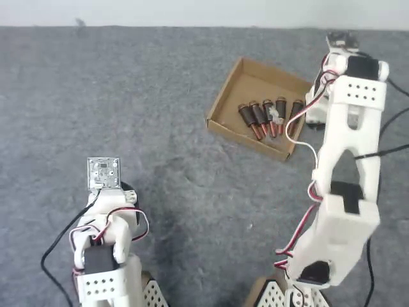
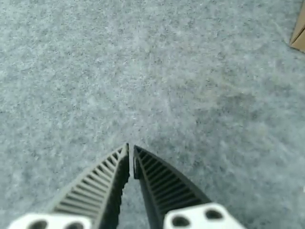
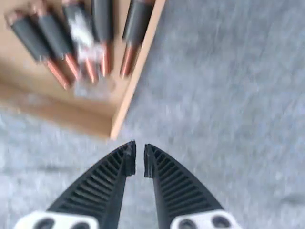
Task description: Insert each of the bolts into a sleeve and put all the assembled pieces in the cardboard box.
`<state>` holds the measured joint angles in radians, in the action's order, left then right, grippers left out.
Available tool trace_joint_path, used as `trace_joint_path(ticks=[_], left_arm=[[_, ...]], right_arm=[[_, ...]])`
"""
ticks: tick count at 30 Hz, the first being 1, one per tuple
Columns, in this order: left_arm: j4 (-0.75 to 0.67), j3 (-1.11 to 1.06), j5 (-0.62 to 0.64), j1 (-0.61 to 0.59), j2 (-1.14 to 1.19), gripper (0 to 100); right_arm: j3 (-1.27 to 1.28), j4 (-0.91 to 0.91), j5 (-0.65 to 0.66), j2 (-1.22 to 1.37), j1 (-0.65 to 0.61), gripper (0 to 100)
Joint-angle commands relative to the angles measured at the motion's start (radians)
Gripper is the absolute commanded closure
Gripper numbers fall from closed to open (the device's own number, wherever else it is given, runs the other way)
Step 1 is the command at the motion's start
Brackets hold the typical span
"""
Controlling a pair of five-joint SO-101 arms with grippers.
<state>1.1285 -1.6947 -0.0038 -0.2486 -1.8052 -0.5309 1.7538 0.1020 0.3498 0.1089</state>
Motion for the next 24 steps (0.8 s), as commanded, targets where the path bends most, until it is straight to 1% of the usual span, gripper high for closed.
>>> trace_joint_path(ticks=[1, 6, 15, 24], left_arm=[[-0.002, 0.010, -0.005, -0.008, -0.018, 99], [-0.002, 0.010, -0.005, -0.008, -0.018, 99], [-0.006, 0.010, -0.005, -0.009, -0.018, 99], [0.000, 0.010, -0.002, -0.009, -0.018, 99]], right_arm=[[0.153, 0.039, -0.011, -0.177, 0.004, 99.3], [0.440, -0.031, -0.011, -0.371, -0.004, 99.3], [1.053, -0.372, -0.011, -0.802, -0.002, 99.2], [1.478, -0.607, -0.011, -1.159, -0.004, 99.1]])
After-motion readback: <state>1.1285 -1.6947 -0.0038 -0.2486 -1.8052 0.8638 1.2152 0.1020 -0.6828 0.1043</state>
